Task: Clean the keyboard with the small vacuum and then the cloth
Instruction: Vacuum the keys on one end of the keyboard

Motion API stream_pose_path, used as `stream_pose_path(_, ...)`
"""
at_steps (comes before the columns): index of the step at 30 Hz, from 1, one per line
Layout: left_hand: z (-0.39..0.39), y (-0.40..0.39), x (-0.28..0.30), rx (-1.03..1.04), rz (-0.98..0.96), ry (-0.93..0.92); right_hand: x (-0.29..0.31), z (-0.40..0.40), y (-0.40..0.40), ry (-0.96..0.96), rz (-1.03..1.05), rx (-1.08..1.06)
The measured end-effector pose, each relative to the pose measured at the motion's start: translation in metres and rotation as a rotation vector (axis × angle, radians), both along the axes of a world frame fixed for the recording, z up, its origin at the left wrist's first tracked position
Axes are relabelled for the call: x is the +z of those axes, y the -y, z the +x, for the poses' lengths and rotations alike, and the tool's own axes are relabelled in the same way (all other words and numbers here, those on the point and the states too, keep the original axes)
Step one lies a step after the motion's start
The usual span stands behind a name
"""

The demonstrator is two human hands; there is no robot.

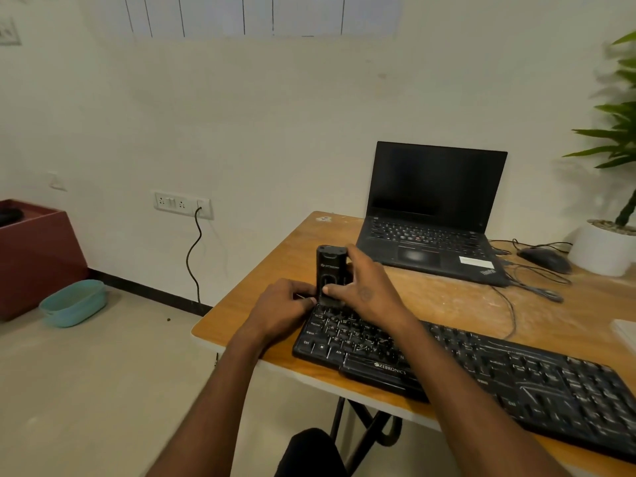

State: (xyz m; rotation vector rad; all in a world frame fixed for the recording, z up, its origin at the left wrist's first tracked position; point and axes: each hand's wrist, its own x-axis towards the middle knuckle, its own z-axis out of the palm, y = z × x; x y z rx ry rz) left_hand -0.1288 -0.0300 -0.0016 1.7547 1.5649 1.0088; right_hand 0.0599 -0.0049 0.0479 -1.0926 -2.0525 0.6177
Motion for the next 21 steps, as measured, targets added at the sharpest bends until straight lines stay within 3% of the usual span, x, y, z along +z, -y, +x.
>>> stream_pose_path(9, -0.003, 0.001, 0.001, -0.023, -0.046, 0.124, 0.003, 0.037, 0.003, 0.064, -0.005, -0.047)
stream_pose_path(14, -0.005, 0.006, 0.002, -0.117, -0.107, 0.272, 0.004, 0.0, -0.002, 0.062, 0.017, -0.013)
stream_pose_path(21, -0.008, 0.004, 0.003, -0.08, -0.135, 0.283, 0.008, 0.012, -0.001, 0.094, 0.047, 0.013)
